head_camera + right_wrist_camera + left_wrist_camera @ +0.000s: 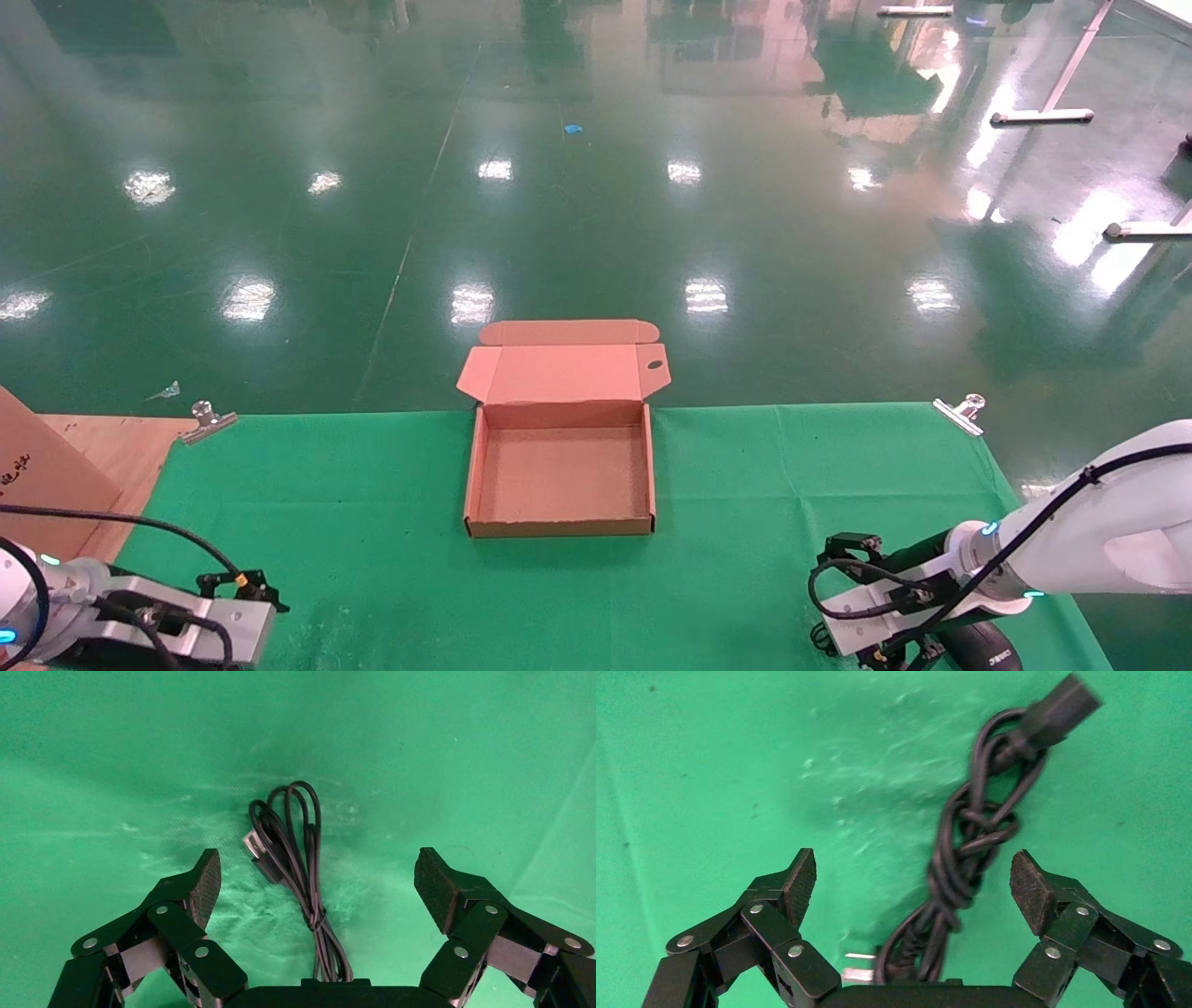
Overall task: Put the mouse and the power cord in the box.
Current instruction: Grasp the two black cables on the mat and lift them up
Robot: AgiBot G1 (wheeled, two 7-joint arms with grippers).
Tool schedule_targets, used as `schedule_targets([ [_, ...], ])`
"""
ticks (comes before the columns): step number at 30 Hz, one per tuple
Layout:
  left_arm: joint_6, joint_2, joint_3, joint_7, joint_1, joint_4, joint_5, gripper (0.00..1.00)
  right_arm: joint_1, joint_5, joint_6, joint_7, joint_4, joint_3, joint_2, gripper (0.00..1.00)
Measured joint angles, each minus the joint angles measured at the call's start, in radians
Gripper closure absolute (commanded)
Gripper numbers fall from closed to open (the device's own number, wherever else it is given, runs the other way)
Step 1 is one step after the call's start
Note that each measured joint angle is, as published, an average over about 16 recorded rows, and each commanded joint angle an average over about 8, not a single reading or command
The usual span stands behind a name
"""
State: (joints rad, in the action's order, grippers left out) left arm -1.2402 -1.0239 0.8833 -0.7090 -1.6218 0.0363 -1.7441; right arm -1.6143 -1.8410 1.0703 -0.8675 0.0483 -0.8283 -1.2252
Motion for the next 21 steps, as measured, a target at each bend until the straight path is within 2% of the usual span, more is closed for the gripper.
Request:
schedule_targets([
  [3, -0.009, -0.001, -0.001, -0.006, 0.002, -0.006, 0.001, 0.0, -0.003, 0.003, 0.002, -0.008, -0.01, 0.002, 0.001, 0.01],
  [5, -0.012, -0.003, -0.001, -0.009, 0.005, -0.01, 0.002, 0.0, -0.005, 0.005, 0.003, -0.012, -0.016, 0.003, 0.001, 0.13],
  [6, -0.013, -0.004, -0.001, -0.01, 0.007, -0.012, 0.002, 0.03, -0.006, 0.006, 0.002, -0.014, -0.018, 0.004, 0.002, 0.25],
  [7, -0.012, -0.005, -0.001, -0.012, 0.009, -0.013, 0.002, 0.13, -0.006, 0.006, 0.001, -0.015, -0.021, 0.004, 0.002, 0.38],
  [11, -0.005, -0.01, -0.001, -0.014, 0.017, -0.019, 0.003, 0.63, -0.007, 0.009, -0.006, -0.019, -0.028, 0.006, 0.003, 0.87],
  [13, 0.0, -0.012, -0.002, -0.015, 0.02, -0.022, 0.003, 0.88, -0.007, 0.01, -0.013, -0.021, -0.031, 0.007, 0.004, 1.0],
  [14, 0.004, -0.013, -0.002, -0.015, 0.022, -0.023, 0.003, 0.97, -0.006, 0.01, -0.017, -0.021, -0.033, 0.007, 0.004, 1.0],
  [15, 0.007, -0.014, -0.002, -0.015, 0.023, -0.024, 0.003, 1.0, -0.005, 0.011, -0.022, -0.022, -0.034, 0.008, 0.004, 1.0],
  [21, 0.022, -0.015, -0.001, -0.016, 0.031, -0.03, 0.002, 1.0, 0.003, 0.013, -0.064, -0.021, -0.038, 0.009, -0.001, 1.0],
])
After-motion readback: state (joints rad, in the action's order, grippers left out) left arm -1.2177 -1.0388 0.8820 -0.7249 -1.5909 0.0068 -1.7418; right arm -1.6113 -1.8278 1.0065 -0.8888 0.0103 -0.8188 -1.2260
